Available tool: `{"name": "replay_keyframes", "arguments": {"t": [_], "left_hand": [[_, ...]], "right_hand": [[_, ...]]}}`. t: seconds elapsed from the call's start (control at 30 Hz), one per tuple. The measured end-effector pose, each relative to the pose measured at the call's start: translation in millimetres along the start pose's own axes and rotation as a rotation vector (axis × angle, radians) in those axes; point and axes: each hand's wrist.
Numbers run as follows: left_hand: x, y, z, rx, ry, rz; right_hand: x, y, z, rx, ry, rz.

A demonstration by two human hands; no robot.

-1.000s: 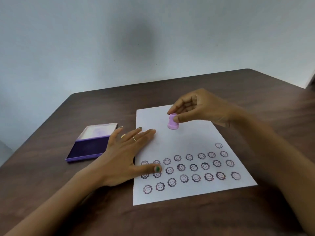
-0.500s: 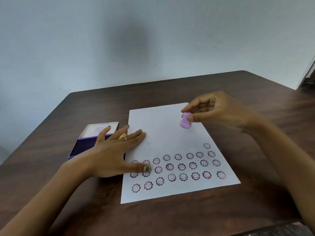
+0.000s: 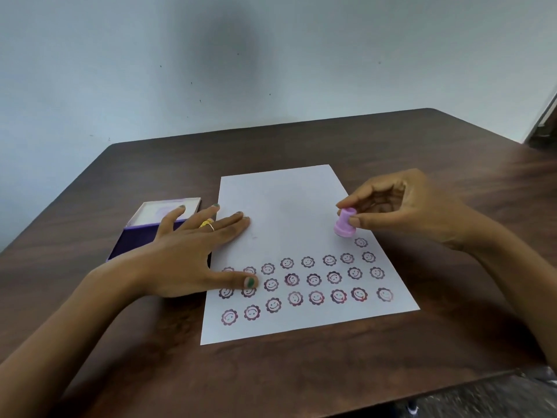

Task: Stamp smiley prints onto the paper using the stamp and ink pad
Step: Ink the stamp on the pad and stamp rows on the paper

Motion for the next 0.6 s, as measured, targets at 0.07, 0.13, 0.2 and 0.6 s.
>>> {"name": "replay_keyframes", "arguments": {"t": [0.07, 0.13, 0.2, 0.6], "left_hand": [[0.1, 0.4, 0.3, 0.0, -0.001, 0.0], [0.1, 0.5, 0.5, 0.006, 0.0, -0.002], [0.3, 0.3, 0.3, 0.008, 0.002, -0.006], [-0.3, 0.9, 1.2, 0.02, 0.01, 0.006]], "right_hand": [[0.1, 0.2, -0.8, 0.011, -0.011, -0.001], [0.0, 0.2, -1.5, 0.026, -0.02, 0.002], [-0.4, 0.1, -2.0, 0.037, -0.025, 0.0], [1.4, -0.4, -3.9, 0.063, 0.002, -0.009]]}}
Point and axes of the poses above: each hand's wrist, its own y-axis away from the middle knuckle, its own z-axis out of the back of the hand, x = y × z, and after that the axes turned 1 degree about -y, right-handed
